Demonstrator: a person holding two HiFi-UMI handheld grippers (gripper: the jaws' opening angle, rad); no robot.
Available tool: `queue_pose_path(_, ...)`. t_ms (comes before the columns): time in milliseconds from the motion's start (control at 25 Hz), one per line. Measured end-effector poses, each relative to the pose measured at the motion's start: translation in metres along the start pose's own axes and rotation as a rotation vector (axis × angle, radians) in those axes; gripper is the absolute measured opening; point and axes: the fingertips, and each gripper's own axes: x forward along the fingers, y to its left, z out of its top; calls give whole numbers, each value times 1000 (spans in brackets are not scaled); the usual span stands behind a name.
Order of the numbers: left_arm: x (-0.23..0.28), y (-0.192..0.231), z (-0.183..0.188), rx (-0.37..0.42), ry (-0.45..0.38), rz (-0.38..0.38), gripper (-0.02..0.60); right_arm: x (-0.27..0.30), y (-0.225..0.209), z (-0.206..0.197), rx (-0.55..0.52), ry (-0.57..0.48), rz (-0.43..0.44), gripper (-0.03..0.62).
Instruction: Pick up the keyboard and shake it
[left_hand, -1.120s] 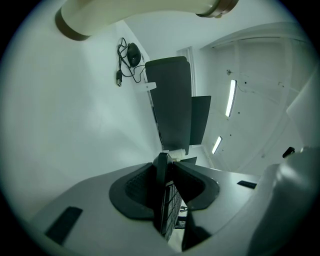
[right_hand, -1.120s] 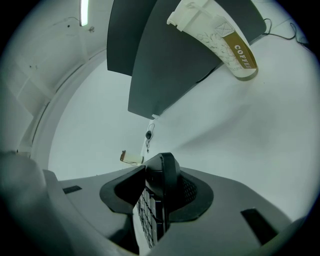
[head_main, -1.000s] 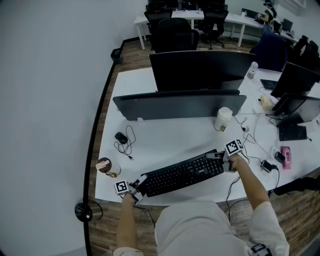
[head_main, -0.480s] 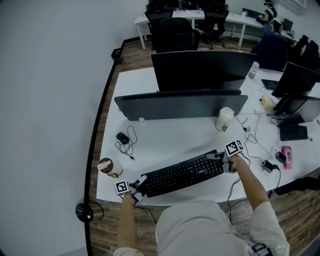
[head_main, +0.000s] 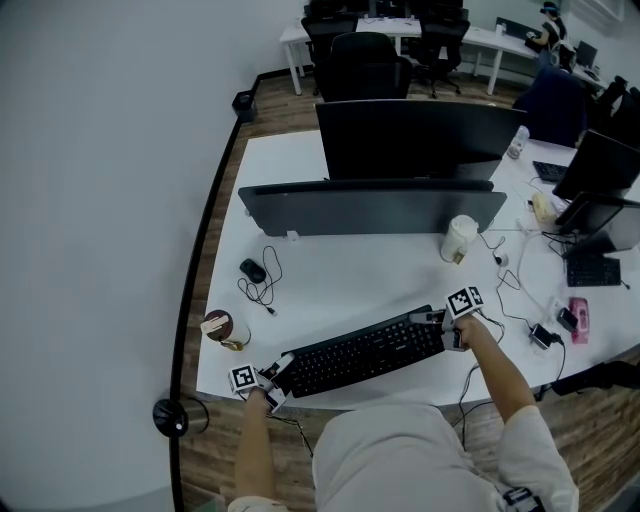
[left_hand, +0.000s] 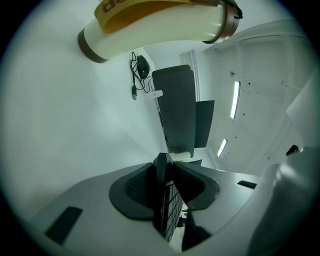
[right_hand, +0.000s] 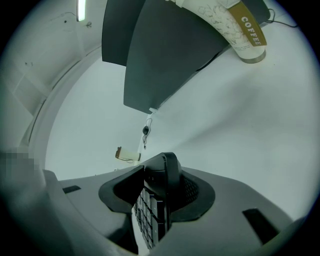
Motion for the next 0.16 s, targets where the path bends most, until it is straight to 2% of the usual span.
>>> queue_pose_path(160,1,1,2,-4,1,0,135,1,-3,-1,8,-6,-2,184)
